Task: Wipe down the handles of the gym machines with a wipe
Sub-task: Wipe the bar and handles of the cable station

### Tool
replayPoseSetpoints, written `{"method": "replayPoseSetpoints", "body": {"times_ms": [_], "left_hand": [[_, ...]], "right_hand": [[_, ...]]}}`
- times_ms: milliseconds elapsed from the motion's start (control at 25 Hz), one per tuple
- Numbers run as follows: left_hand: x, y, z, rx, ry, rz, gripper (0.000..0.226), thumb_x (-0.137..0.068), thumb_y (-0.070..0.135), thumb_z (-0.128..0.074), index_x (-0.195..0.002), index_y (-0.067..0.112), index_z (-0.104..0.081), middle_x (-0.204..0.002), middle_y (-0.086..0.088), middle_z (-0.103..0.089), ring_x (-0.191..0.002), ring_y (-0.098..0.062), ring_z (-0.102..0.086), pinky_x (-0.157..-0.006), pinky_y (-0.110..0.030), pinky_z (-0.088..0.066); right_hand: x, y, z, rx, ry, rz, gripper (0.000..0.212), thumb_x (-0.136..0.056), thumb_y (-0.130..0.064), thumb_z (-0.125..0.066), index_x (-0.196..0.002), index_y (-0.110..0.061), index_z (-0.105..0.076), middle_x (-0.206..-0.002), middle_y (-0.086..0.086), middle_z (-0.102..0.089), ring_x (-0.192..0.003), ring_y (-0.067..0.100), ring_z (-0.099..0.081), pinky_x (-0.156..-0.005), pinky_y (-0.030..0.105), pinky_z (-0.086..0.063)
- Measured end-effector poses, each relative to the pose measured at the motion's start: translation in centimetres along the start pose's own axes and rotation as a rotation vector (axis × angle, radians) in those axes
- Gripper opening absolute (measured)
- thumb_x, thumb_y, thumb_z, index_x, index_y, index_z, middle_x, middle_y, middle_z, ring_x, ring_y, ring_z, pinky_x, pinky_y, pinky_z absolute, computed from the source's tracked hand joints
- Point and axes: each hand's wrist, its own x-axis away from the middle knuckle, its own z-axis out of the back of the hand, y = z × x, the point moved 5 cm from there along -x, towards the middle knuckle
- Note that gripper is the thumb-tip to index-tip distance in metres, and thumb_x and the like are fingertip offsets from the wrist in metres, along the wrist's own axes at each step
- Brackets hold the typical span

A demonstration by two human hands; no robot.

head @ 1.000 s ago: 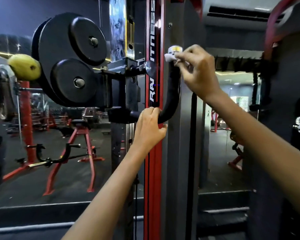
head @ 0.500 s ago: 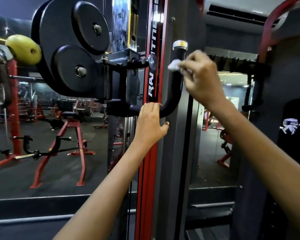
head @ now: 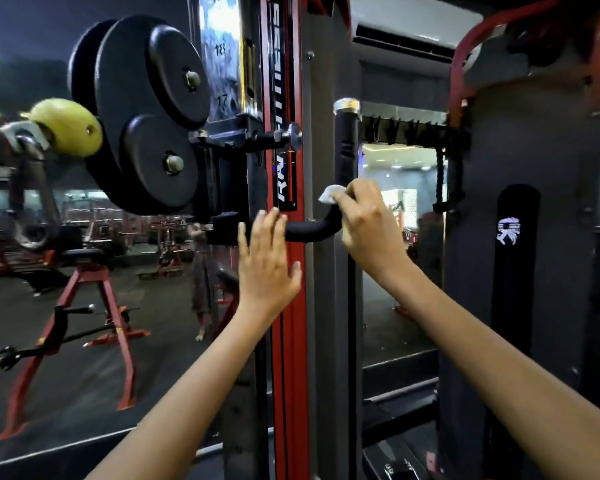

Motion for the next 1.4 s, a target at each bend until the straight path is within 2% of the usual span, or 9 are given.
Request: {"method": "replayPoseSetpoints", "body": {"times_ms": [160,360,440,600,760,960,1080,1280,1400], "left_hand": [[1.4,-4.4,0.1,0.013,-0.006,0.087,0.1,-0.065,0.027,-0.079,-0.143,-0.003,-0.024,-0.152,-0.016,-0.012,-0.145,-0.026,-0.003,-0.118,-0.041,0.01],[1.9,-5.4,-2.1,0.0,-0.112,0.064,0.113,-0.067,0.024,-0.075,-0.149,0.001,0.0,-0.157,-0.016,0.001,-0.146,-0.024,0.009,-0.118,-0.045,0.01],[2.6,-5.9,-3.2,0.027,-0.102,0.068,0.116,-0.066,0.017,-0.073,-0.15,0.005,0.007,-0.158,-0.01,0.009,-0.146,-0.028,0.006,-0.118,-0.047,0.007],[2.9,-6.3,-4.2,0.145,-0.028,0.129,0.114,-0.065,0.006,-0.068,-0.151,0.009,0.005,-0.159,-0.005,0.007,-0.147,-0.031,0.004,-0.119,-0.051,-0.002],[3.6,-6.5,-4.7,0.185,0.002,0.136,0.115,-0.066,0.004,-0.068,-0.151,0.014,0.009,-0.158,-0.007,-0.001,-0.147,-0.03,0.002,-0.12,-0.046,-0.002],[3.5,-6.3,-4.8,0.199,0.01,0.13,0.116,-0.067,0.004,-0.068,-0.151,0.014,0.012,-0.158,-0.005,0.003,-0.146,-0.031,0.002,-0.119,-0.048,-0.004],[3.8,-6.4,-5.0,0.199,0.001,0.135,0.115,-0.069,0.005,-0.068,-0.151,0.015,0.012,-0.158,-0.004,0.006,-0.146,-0.03,0.003,-0.119,-0.048,-0.004],[3.6,-6.4,-5.0,0.205,-0.004,0.133,0.115,-0.069,0.006,-0.066,-0.15,0.018,0.016,-0.157,0.003,0.016,-0.146,-0.028,0.006,-0.12,-0.044,0.002],[3.8,-6.5,-5.1,0.22,-0.018,0.137,0.115,-0.07,0.007,-0.065,-0.149,0.02,0.018,-0.157,0.003,0.017,-0.146,-0.026,0.009,-0.119,-0.042,0.005]], "right_hand": [[0.6,-2.7,-1.0,0.231,-0.14,0.247,0.03,-0.065,0.001,-0.045,-0.086,-0.005,-0.066,-0.077,0.008,-0.058,-0.071,0.027,-0.054,-0.055,0.03,-0.04],[1.2,-5.4,-2.6,0.061,-0.149,0.123,0.018,-0.075,0.008,-0.054,-0.086,0.0,-0.067,-0.064,0.011,-0.06,-0.058,0.028,-0.057,-0.054,0.034,-0.047],[-0.4,-5.8,-3.8,-0.159,-0.223,-0.036,0.008,-0.077,0.004,-0.064,-0.084,0.0,-0.067,-0.068,0.013,-0.063,-0.061,0.03,-0.061,-0.056,0.038,-0.052],[-6.2,-4.7,-6.5,-0.444,-0.095,-0.455,0.01,-0.082,-0.005,-0.063,-0.078,0.001,-0.069,-0.074,0.013,-0.069,-0.07,0.025,-0.063,-0.068,0.034,-0.048],[-7.1,-6.2,-9.2,-0.401,-0.147,-0.572,0.029,-0.076,0.012,-0.047,-0.056,-0.009,-0.043,-0.047,-0.002,-0.04,-0.05,0.017,-0.043,-0.055,0.03,-0.031],[-5.0,-6.5,-8.1,-0.249,-0.442,-0.201,0.015,-0.081,-0.002,-0.058,-0.084,-0.003,-0.072,-0.081,0.012,-0.07,-0.078,0.026,-0.063,-0.076,0.031,-0.05],[-8.1,-4.8,-7.0,-0.212,-0.753,-0.023,0.017,-0.081,-0.004,-0.063,-0.093,-0.007,-0.074,-0.086,0.004,-0.071,-0.076,0.011,-0.063,-0.064,0.012,-0.044],[-5.8,-7.0,-7.9,-0.179,-0.677,0.166,0.021,-0.086,-0.006,-0.055,-0.07,-0.001,-0.069,-0.069,0.016,-0.068,-0.062,0.028,-0.063,-0.065,0.033,-0.053],[-3.1,-6.1,-7.0,-0.061,-0.662,0.352,0.02,-0.09,-0.006,-0.053,-0.08,-0.006,-0.07,-0.078,0.009,-0.071,-0.07,0.022,-0.067,-0.074,0.026,-0.052]]}}
